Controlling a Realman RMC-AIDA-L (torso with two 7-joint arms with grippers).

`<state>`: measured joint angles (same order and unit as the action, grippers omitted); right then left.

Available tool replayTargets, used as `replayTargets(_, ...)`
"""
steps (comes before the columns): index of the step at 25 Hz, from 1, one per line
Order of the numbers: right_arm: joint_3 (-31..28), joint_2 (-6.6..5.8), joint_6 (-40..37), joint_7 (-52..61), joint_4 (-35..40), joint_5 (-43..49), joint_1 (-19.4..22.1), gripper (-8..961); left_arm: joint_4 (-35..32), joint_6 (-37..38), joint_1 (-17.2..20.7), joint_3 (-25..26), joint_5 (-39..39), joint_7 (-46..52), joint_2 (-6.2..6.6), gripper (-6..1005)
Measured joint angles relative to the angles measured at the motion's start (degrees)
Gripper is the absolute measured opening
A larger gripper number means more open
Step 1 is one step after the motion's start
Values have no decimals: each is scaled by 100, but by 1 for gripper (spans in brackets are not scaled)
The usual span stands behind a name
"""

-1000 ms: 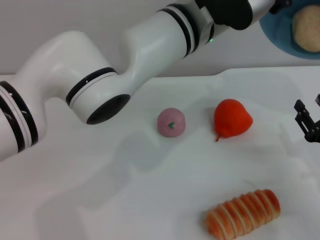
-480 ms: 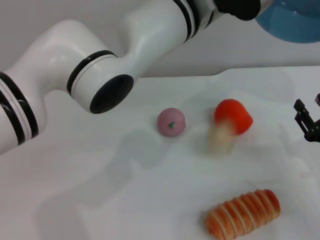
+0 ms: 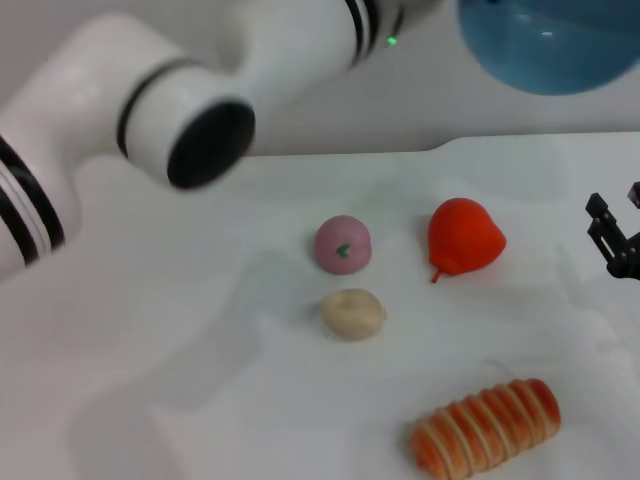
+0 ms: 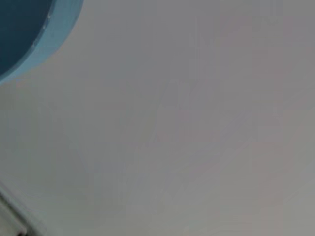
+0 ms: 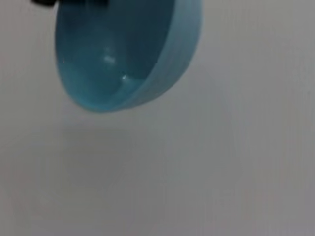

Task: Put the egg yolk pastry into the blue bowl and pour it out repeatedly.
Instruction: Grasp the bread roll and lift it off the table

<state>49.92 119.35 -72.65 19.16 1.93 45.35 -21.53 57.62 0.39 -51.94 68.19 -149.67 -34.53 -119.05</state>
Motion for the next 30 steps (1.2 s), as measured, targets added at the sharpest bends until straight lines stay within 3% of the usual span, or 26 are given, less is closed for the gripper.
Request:
replayTargets(3,0,-1,-2,5,1,0,-11,482,122,-1226,-98,693,142,21,17,0)
replayTargets(7,29,-17,-2,260,2,21,-29,483,172,-2195,-141,1364,69,191,40,0)
replayTargets(12,85,-53,27,971,61,419,-59,482,-299,-3658,-568,2102,-1008,1072,69,0)
replayTargets(18,89,-92,424,2189,348,1333,-175,481,-531,-4020,-656,2130,-1497,1585,78,0)
replayTargets(24,89,-95,621,3783,867,2331,-252,598,-607,-4260,-552,2458,-1511,1623,95,-1)
replayTargets(30,370,-75,796,4391,955,2465,-476,741,-715,-4599,-582,2725,-1515,1627,104,-1)
